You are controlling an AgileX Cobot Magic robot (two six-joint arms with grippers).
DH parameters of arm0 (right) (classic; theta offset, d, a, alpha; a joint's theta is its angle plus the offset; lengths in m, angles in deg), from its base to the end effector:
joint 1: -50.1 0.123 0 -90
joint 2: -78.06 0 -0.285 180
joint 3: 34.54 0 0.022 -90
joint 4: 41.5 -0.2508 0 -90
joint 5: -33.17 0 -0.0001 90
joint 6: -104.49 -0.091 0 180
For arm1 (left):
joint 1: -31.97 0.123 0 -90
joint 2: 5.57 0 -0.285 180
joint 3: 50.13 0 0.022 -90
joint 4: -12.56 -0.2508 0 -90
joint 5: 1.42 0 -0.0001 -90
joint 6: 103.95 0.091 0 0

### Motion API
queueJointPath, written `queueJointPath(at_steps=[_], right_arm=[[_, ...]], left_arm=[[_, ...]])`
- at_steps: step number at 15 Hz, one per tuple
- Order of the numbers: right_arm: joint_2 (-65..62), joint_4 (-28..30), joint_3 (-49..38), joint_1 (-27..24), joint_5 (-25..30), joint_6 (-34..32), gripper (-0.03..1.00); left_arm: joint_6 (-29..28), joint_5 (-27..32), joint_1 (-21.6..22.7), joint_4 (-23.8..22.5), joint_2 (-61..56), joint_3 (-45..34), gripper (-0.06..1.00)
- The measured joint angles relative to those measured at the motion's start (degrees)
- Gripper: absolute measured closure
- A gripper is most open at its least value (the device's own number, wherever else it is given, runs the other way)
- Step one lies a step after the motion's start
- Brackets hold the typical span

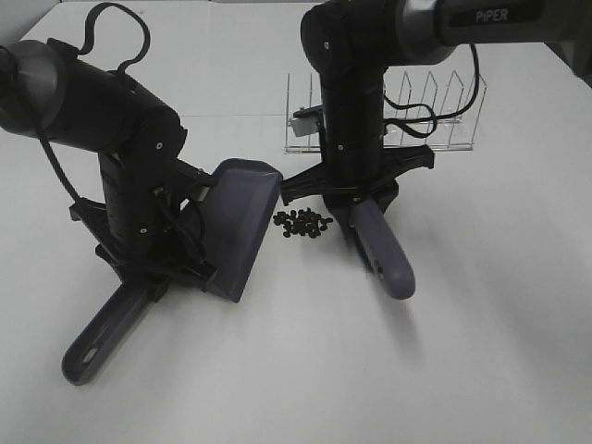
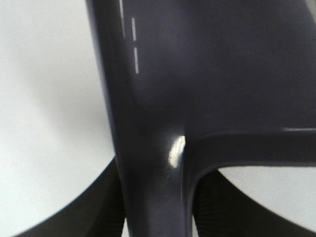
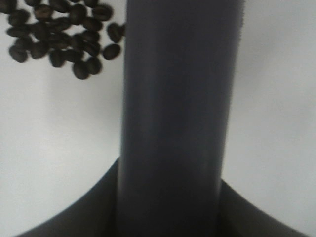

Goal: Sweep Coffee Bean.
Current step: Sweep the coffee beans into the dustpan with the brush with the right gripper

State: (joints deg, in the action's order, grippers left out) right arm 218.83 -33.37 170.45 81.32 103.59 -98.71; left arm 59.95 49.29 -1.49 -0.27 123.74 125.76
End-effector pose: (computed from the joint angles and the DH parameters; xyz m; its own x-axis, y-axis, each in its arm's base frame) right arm 0.3882 0.2211 0.1243 -0.9806 -0.1892 0.0519 -0.1952 0.9675 -0.1608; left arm 0.3193 -0.1923 0.0976 -0.9007 0.4331 0.0355 0.4321 0.8841 0.1781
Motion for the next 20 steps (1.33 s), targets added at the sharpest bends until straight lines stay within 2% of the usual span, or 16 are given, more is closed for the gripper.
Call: queueJointPath(at_steps=[5, 10, 14, 20], right_arm=[[1.89, -8.88, 5.1, 0.06, 0.29, 0.06, 0.71], [2.41, -14.61, 5.5, 0.06, 0.0, 0.69, 0.71], [2.46, -25.84, 5.5, 0.06, -5.27, 4.53, 0.71], [2.52, -31.17, 7.1, 0.06, -6.53, 8.08, 0.71]], left_arm=[[0.06, -0.17, 0.0, -0.06, 0.06, 0.0, 0.62], [0.06, -0.17, 0.0, -0.06, 0.06, 0.0, 0.62], [0.06, 0.06, 0.0, -0.06, 0.06, 0.0, 0.62], [0.4, -0.06, 0.0, -0.06, 0.06, 0.0, 0.62]])
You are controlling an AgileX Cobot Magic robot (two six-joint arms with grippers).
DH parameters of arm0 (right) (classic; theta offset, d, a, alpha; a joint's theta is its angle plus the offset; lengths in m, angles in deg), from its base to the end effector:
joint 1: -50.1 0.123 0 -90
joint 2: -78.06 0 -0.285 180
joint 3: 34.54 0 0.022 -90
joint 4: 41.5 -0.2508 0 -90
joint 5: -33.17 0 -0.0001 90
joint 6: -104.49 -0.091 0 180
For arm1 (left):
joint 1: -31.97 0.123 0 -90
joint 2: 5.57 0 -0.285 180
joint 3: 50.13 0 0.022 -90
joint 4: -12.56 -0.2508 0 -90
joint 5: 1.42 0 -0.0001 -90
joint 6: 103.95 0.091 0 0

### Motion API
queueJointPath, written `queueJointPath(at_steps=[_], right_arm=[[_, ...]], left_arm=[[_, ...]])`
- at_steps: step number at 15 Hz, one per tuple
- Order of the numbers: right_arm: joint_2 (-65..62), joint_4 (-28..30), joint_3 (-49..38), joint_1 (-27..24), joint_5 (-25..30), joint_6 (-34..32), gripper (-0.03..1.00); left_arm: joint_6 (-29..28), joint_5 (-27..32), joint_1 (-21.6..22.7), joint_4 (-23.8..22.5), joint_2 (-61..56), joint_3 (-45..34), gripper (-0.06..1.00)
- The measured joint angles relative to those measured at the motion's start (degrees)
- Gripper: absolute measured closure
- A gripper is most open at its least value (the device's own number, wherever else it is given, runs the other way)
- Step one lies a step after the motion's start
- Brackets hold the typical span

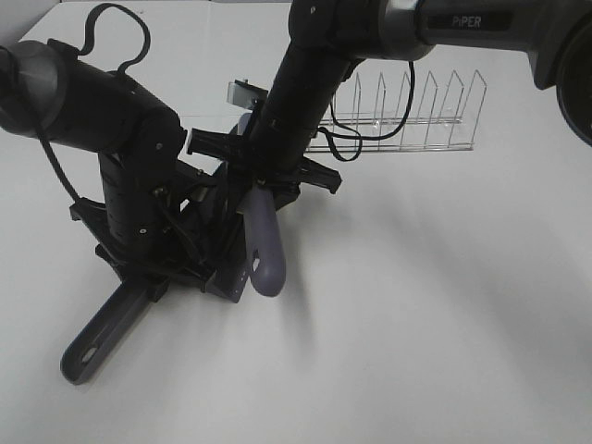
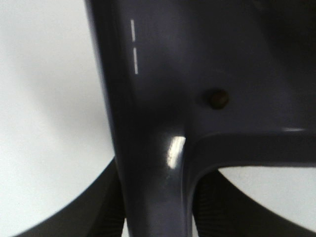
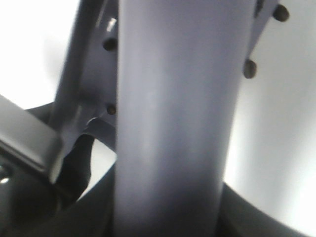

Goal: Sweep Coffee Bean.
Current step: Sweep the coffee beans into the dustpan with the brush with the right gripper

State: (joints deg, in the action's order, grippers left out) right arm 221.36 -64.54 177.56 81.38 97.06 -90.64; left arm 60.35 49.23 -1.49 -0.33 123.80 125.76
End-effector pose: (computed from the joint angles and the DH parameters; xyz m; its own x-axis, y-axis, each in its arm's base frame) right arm 0.3939 0.2767 0.1385 -0.9910 -0.1265 0.0442 -0.1017 0.9250 0.3660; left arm 0.3194 -0.1923 0.0972 -0.8972 0.4400 0.0367 0.4391 0.8805 0.1785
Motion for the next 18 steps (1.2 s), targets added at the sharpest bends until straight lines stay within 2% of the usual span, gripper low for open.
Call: queueJointPath(at_steps=[3, 5, 6, 7, 10, 15, 18], right_arm=[[0.0, 2.01, 5.1, 0.0, 4.87, 1.32, 0.71], [0.0, 7.39, 8.25, 0.0, 5.9, 1.38, 0.71], [-1.49, 13.01, 8.54, 0.0, 6.07, 0.97, 0.71], [-2.98, 15.01, 8.48, 0.0, 6.13, 0.97, 0.71], [-9.17, 20.63, 3.09, 0.0, 5.96, 0.97, 0.71], [-18.16, 37.82, -11.92, 0.0, 6.99, -1.2, 0.71], [-18.22, 39.88, -13.98, 0.0, 6.93, -2.58, 0.71]], left_arm=[[0.52, -0.11, 0.0, 0.06, 0.0, 0.0, 0.62], [0.74, -0.11, 0.0, 0.17, 0.0, 0.0, 0.62], [0.97, -0.11, 0.0, 0.34, 0.0, 0.0, 0.62], [0.97, -0.11, 0.0, 0.34, 0.0, 0.0, 0.62], [1.15, -0.11, 0.0, 0.69, 0.0, 0.0, 0.62], [0.63, -0.23, 0.0, 1.89, 0.0, 0.0, 0.62], [-2.69, -0.11, 0.0, 1.49, 0.0, 0.0, 0.62]])
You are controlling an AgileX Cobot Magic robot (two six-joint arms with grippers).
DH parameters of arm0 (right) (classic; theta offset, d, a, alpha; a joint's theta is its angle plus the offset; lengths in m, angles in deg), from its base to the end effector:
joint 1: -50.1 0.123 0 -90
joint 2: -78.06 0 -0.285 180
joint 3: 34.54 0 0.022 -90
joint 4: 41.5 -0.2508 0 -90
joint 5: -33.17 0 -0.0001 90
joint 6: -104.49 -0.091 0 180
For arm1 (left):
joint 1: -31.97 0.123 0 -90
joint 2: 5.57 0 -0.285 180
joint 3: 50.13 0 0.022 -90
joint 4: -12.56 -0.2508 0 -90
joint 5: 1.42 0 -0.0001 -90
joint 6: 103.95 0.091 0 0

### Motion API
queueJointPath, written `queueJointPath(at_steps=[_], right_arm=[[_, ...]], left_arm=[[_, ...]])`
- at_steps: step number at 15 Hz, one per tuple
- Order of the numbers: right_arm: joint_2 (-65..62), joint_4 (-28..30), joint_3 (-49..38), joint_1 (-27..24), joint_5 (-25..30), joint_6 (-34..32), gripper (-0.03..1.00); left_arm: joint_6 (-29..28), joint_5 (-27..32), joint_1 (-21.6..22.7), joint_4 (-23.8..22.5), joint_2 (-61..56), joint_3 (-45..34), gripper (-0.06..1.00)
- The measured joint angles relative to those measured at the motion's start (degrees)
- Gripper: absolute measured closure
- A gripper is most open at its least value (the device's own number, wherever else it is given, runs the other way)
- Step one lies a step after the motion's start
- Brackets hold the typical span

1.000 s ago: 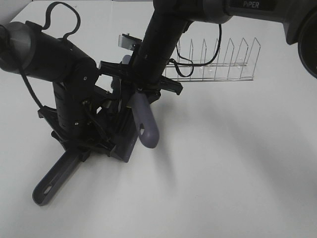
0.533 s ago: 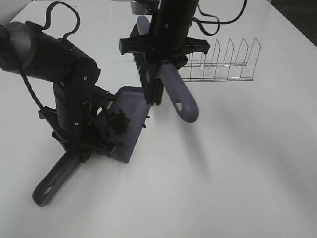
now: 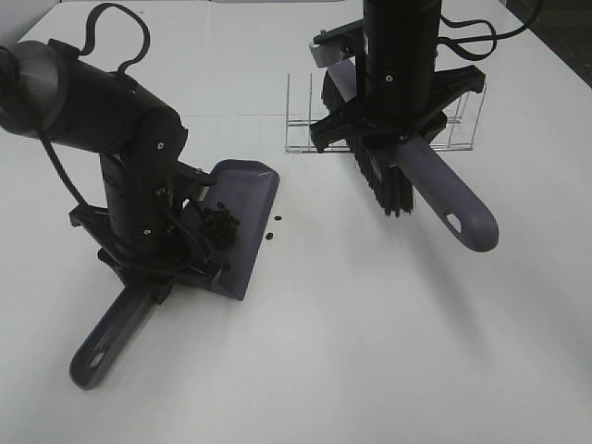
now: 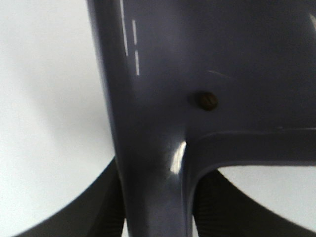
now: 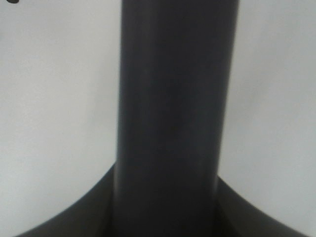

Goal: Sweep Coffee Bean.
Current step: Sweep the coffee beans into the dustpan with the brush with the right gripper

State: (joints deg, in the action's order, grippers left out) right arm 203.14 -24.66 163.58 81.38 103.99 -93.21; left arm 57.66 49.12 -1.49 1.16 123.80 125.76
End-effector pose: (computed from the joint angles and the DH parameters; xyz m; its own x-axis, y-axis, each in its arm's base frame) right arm 0.3673 0.1940 0.2167 -0.9362 -0.3344 -0.1083 -0.2987 0.9193 -0.2563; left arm 0.3183 -0.1937 0.0969 -0.9235 0.3825 0.0299 0.3821 0.9100 0.1611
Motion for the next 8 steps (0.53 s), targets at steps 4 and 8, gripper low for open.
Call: queueJointPath(at_steps=[4, 8], right_arm=[[1.83, 0.74, -0.11, 0.0, -0.06, 0.0, 0.71], [4.41, 0.74, -0.29, 0.0, -0.17, -0.11, 0.71]], left_arm=[[-1.38, 0.06, 2.06, -0.23, 0.0, 0.0, 0.62], [0.46, 0.0, 5.5, 0.34, 0.0, 0.0, 0.62]])
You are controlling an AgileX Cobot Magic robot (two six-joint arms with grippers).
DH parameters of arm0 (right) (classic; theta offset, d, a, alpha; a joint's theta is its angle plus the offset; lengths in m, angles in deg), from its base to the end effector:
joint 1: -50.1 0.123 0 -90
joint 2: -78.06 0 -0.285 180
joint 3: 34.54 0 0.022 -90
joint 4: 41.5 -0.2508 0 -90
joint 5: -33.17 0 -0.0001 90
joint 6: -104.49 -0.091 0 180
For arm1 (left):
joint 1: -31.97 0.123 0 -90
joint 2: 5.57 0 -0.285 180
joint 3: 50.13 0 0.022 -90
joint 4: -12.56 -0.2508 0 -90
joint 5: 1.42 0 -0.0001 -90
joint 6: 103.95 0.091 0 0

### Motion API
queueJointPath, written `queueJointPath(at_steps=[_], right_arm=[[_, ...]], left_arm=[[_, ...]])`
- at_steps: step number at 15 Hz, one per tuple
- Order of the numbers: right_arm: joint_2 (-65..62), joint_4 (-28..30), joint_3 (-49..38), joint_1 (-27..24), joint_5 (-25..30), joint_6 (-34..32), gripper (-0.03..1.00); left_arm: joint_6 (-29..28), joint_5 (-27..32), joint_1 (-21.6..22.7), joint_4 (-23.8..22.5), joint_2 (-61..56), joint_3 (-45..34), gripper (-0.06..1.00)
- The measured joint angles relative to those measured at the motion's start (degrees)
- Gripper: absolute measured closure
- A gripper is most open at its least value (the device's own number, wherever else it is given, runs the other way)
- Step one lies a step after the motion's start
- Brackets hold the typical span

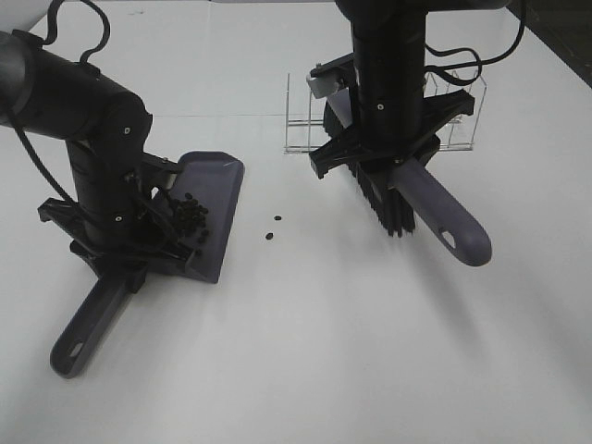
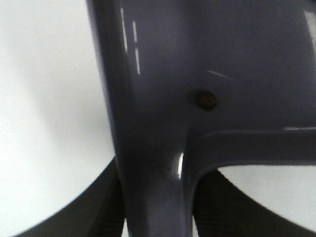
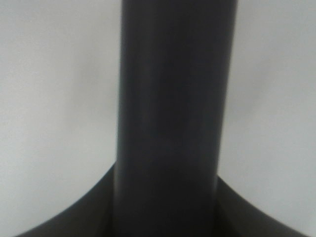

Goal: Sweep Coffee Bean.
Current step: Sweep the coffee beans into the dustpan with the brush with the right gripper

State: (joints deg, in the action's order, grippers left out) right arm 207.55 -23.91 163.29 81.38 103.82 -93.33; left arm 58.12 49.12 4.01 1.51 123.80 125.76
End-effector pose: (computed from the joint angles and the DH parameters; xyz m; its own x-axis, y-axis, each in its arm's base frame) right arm 0.3726 0.1960 0.1836 -0.9395 -0.3410 -0.0339 -0.3180 0.9045 -0.2841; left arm 0.3352 -0.1627 0.0969 -0.9547 0.2959 0.0320 0.2972 0.9419 0.1565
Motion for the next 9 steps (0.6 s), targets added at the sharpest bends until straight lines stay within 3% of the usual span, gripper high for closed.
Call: queueJointPath(at_steps=[7, 9], right_arm=[[5.16, -0.06, 3.78, 0.0, 0.0, -1.38, 0.71], [8.59, -2.92, 6.59, 0.0, 0.0, -1.43, 0.71]], left_arm=[[0.23, -0.06, -0.17, 0.0, 0.0, 0.0, 0.62], [1.03, -0.06, -0.17, 0.0, 0.0, 0.0, 0.62]])
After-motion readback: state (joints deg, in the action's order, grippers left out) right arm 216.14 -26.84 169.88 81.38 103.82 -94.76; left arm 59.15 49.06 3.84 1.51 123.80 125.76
